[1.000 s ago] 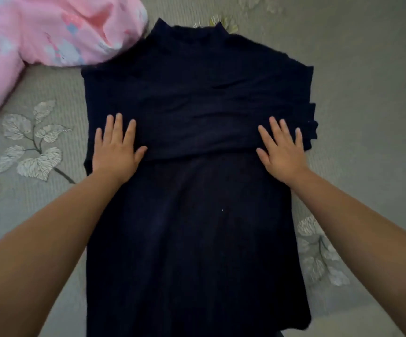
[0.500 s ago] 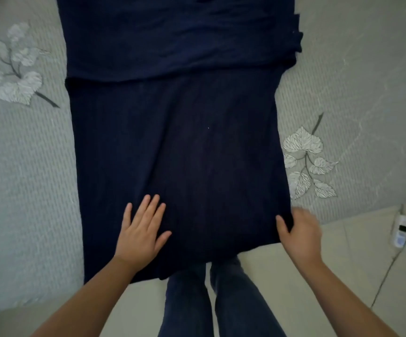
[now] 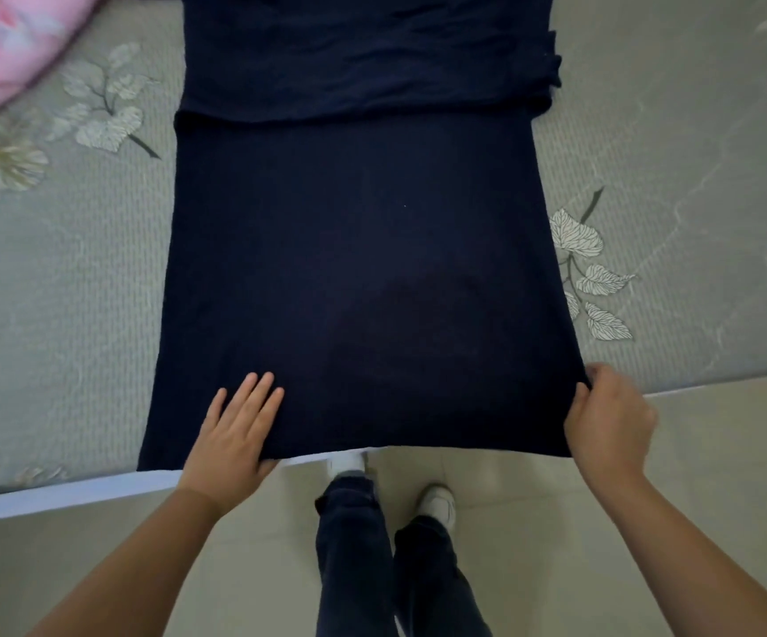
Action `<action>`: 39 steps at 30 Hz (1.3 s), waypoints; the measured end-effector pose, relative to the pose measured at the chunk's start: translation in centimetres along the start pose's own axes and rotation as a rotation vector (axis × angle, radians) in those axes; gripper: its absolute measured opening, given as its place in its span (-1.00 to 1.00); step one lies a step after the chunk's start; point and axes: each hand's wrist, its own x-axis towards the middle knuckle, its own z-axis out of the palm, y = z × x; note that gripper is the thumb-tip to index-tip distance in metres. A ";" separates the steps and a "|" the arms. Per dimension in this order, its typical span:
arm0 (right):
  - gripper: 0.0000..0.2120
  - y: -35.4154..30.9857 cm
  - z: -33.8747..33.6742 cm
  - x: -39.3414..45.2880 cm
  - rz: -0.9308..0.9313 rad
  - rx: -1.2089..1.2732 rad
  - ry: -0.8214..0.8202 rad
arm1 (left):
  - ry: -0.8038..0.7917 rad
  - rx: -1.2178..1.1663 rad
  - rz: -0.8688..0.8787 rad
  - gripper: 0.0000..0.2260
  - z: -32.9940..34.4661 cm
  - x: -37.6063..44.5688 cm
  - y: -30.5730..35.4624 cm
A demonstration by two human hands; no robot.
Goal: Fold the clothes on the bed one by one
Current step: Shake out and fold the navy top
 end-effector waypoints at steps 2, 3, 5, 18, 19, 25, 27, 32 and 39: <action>-0.66 -0.5 0.8 -1.1 -0.179 -0.015 0.232 | 0.042 -0.056 0.022 -0.26 0.8 0.0 -0.6; -0.65 -0.8 1.2 -1.9 -0.332 -0.013 0.326 | 0.117 -0.075 0.044 -0.31 0.8 0.0 -0.8; -0.53 -2.0 2.6 -4.0 -0.695 -0.047 0.322 | 0.156 -0.135 0.055 -0.48 0.7 -0.2 -0.9; -0.25 -7.6 8.8 -6.8 -0.962 -0.421 0.400 | 0.131 -0.279 -0.016 -0.40 3.0 -1.8 -2.4; -0.27 -7.2 8.7 -6.7 -0.978 -0.441 0.401 | 0.137 -0.314 -0.022 -0.40 3.1 -1.7 -2.4; -0.57 -3.9 6.7 -4.9 -0.680 -0.391 0.361 | 0.220 -0.408 -0.019 -0.43 3.5 -2.3 -2.6; -0.54 -2.3 5.7 -4.3 -0.540 -0.315 0.323 | 0.191 -0.345 -0.028 -0.44 3.7 -2.7 -2.9; -0.40 -0.5 4.3 -3.9 -0.432 -0.162 0.195 | 0.187 -0.306 -0.119 -0.45 4.2 -2.9 -2.6; -0.51 0.4 1.1 -5.3 -0.659 -0.251 0.234 | 0.093 -0.309 -0.173 -0.35 2.6 -4.0 -3.5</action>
